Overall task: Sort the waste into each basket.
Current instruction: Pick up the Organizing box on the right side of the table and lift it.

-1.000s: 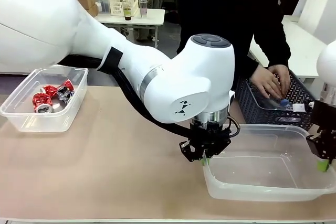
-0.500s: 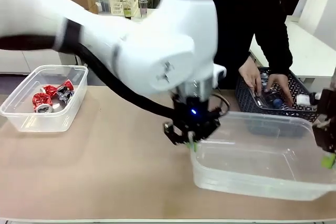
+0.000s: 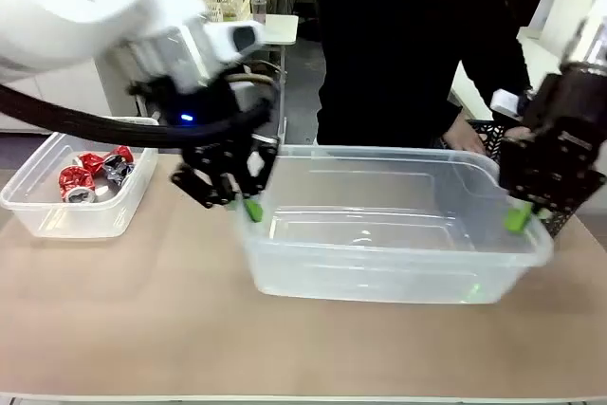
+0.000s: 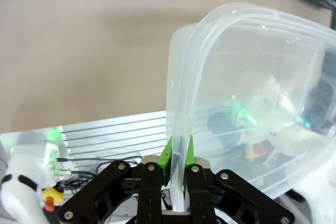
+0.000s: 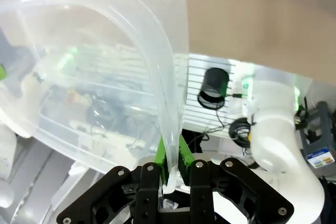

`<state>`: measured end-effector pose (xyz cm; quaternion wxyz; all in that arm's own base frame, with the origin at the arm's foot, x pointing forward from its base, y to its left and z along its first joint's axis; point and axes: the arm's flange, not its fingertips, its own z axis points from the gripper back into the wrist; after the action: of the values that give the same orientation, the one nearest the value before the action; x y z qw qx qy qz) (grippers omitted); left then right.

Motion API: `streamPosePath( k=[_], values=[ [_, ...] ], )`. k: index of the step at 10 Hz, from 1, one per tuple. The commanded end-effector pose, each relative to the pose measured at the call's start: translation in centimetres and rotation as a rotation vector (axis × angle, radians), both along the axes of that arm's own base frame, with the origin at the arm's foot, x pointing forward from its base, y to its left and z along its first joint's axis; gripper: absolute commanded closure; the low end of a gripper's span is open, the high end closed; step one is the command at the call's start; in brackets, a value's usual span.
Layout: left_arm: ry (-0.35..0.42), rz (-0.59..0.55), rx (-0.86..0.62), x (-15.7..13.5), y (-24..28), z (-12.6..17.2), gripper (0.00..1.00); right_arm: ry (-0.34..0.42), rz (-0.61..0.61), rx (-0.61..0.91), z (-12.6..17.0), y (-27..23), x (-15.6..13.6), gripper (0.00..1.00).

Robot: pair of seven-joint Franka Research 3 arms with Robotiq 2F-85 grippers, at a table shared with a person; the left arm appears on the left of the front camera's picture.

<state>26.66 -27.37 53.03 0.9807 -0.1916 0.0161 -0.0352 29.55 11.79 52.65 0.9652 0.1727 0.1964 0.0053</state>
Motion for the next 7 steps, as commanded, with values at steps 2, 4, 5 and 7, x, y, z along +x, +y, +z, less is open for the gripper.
streamPosePath(
  k=[2, 4, 5, 7],
  values=[
    [-0.058, -0.194, -0.141, -2.8, 5.4, 0.1, 1.00, 0.017, -0.023, -0.062, -1.5, 4.6, 4.8, 1.00],
    [-0.080, -0.274, -0.127, -2.8, 5.3, -0.5, 1.00, 0.017, -0.079, -0.103, -2.6, 6.0, 6.2, 1.00],
    [-0.077, -0.308, -0.104, -2.6, 5.1, -0.7, 1.00, 0.025, -0.103, -0.098, -3.1, 6.0, 6.7, 1.00],
    [0.045, -0.239, -0.152, 0.2, 4.3, -0.2, 1.00, -0.007, -0.082, -0.139, -4.3, 6.1, 5.7, 1.00]
  ],
)
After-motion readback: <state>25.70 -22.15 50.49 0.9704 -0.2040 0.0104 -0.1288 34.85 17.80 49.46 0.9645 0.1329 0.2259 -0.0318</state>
